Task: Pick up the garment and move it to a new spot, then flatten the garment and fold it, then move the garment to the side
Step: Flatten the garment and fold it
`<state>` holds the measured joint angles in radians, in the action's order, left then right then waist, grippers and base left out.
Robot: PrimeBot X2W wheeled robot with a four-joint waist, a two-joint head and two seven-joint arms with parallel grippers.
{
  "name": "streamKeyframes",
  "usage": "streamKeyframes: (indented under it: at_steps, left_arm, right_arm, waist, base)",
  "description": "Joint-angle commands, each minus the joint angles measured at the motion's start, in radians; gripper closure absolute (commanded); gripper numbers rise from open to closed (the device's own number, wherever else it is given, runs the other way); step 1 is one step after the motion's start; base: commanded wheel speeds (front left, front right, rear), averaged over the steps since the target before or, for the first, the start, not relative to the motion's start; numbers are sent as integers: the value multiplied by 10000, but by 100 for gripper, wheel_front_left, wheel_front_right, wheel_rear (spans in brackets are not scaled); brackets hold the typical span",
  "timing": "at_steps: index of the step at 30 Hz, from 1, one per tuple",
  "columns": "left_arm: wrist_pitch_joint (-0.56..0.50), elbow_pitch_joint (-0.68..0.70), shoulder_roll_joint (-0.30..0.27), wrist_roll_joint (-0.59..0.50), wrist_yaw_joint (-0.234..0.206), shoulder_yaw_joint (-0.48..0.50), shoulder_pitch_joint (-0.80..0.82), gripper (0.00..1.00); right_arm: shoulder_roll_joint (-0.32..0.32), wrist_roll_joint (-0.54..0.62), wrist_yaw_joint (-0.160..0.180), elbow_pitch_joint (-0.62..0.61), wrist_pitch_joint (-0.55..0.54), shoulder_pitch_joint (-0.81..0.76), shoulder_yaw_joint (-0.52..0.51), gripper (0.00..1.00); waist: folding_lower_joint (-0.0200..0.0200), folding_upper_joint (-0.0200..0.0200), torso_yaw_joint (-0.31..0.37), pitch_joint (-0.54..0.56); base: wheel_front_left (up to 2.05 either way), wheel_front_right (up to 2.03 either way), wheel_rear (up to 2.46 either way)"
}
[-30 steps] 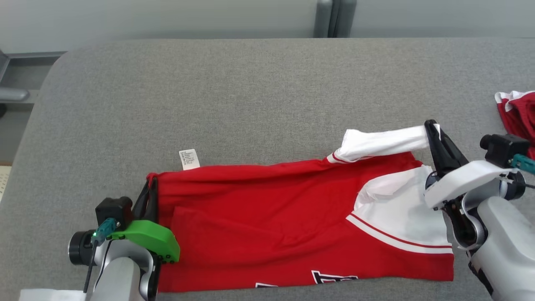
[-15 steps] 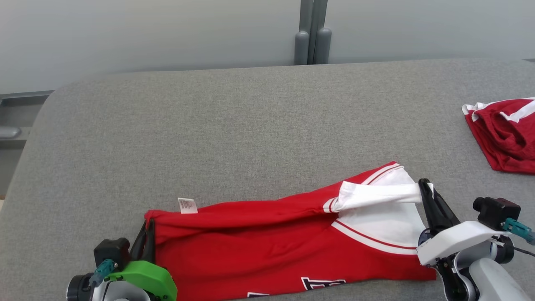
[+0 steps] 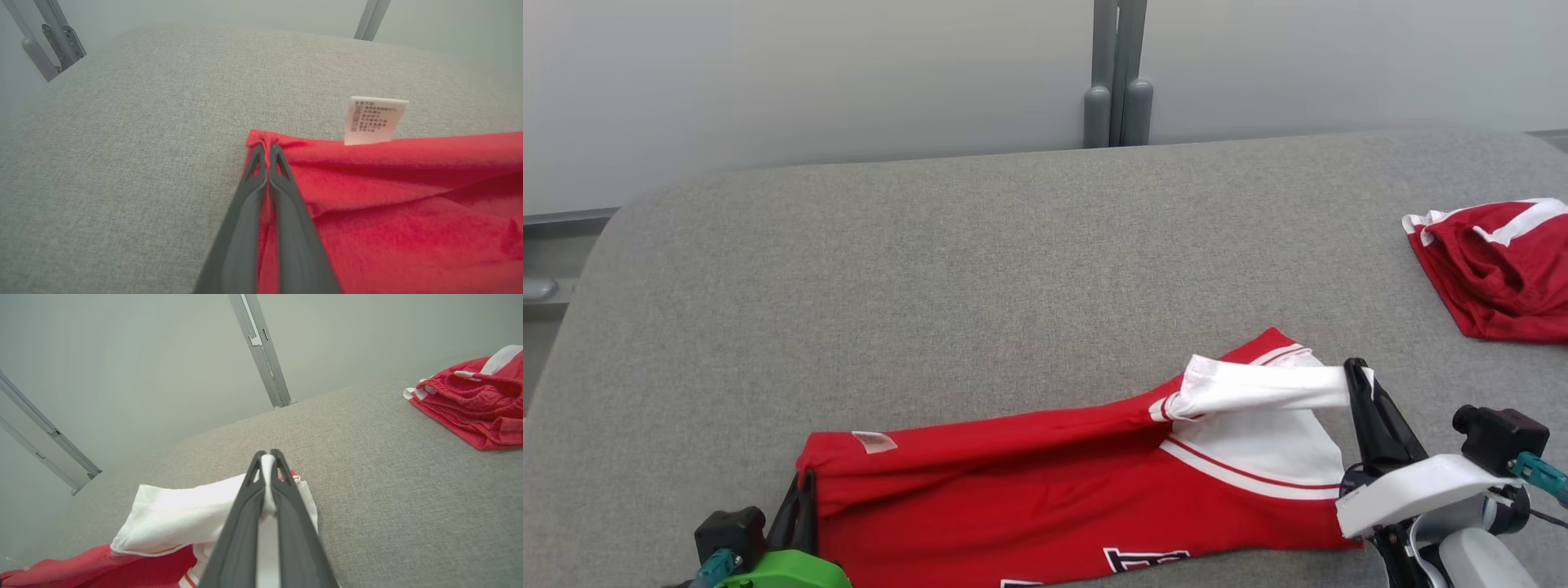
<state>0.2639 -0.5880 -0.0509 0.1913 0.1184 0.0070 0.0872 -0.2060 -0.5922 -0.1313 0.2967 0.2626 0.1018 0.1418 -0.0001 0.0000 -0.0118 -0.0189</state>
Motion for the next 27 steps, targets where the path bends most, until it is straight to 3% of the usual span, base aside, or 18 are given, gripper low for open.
streamKeyframes:
  at_steps: [1,2,3,4,5,6,7,13,21,27]
  left_arm:
    - [-3,30,-17,-39,17,43,-190,100]
    - [-3,8,-15,-18,24,11,-238,100]
    - [-3,-35,-13,39,26,-30,-276,90]
    - [-3,-106,-14,92,21,-76,-312,61]
    - [-3,-106,-14,92,21,-76,-312,61]
    - [-3,-160,-15,109,-2,-125,-340,13]
    - [-3,-261,-14,123,-46,-175,-372,0]
    - [-3,-232,-19,287,-658,58,-695,0]
    - [-3,411,-22,364,-901,-195,-1180,0]
    - [-3,776,-21,404,-990,-401,-1240,0]
  right_arm:
    - [-7,129,13,6,23,-265,-57,100]
    - [-24,190,13,86,23,-338,-26,100]
    - [-62,242,13,210,23,-412,44,100]
    - [-83,283,13,407,23,-480,110,100]
    - [-83,283,13,407,23,-480,110,100]
    - [-112,309,13,607,23,-524,129,85]
    - [-174,385,13,889,23,-568,256,0]
    - [-212,680,13,1527,23,-518,-13,0]
    - [-29,1175,10,1010,23,-664,70,0]
    - [55,1313,9,1390,23,-325,8,0]
  waist:
    - [1,0,20,35]
    - [1,0,20,47]
    - [1,0,20,53]
    - [1,0,22,53]
    - [1,0,22,53]
    - [1,0,27,47]
    - [1,0,26,40]
    - [1,0,32,-37]
    - [1,0,-212,107]
    - [1,0,-411,194]
  base:
    - [0,0,0]
    - [0,0,0]
    - [0,0,0]
    - [0,0,0]
    - [0,0,0]
    - [0,0,0]
    - [0,0,0]
    - [0,0,0]
    - [0,0,0]
    - [0,0,0]
